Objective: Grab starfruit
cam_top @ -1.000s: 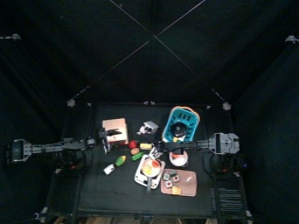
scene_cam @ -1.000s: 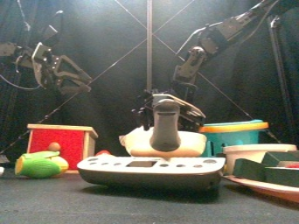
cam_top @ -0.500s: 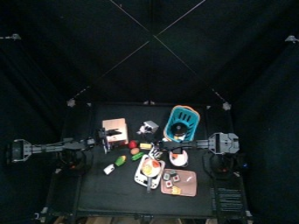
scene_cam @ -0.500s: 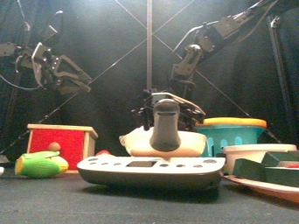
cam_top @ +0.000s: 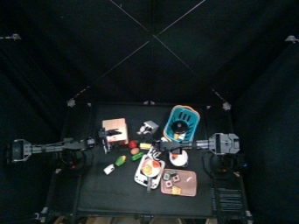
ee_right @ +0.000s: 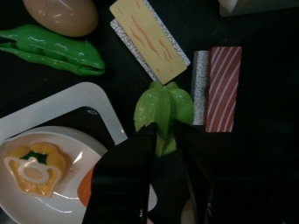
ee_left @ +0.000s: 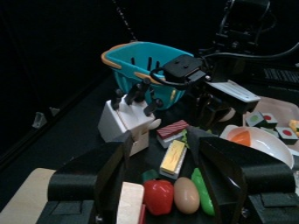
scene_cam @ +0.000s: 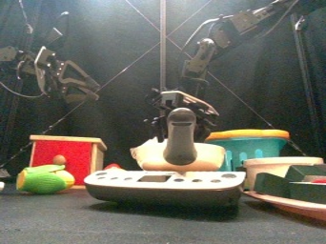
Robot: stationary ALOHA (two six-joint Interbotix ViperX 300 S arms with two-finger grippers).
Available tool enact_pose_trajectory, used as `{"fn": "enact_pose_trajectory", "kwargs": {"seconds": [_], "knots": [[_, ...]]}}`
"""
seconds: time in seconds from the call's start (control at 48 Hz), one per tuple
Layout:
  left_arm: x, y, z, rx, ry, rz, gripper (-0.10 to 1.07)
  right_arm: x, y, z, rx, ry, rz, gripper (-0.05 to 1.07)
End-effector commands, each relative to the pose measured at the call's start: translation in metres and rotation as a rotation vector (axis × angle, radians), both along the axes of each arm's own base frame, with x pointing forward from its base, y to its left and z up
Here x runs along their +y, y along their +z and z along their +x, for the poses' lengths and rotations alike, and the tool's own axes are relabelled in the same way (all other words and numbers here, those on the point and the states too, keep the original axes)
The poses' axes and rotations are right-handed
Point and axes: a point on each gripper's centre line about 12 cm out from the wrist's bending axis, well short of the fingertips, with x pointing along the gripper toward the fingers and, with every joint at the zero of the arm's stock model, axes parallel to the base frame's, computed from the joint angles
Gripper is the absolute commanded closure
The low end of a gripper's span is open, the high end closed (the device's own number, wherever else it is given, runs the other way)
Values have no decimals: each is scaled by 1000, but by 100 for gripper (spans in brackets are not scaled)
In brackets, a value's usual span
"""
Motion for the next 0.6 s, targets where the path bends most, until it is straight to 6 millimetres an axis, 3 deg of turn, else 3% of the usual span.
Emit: {"fn": "enact_pose_trajectory", "kwargs": {"seconds": [0.0, 0.417, 0.583], "knots": [[0, 4, 2, -15, -1, 5, 9, -1, 34, 1, -86, 1, -14, 38], [1, 4, 2, -14, 1, 3, 9, 0, 32, -4, -88, 17, -30, 36], [1, 4, 2, -13, 1, 4, 9, 3, 22, -5, -117, 42, -39, 22]]}}
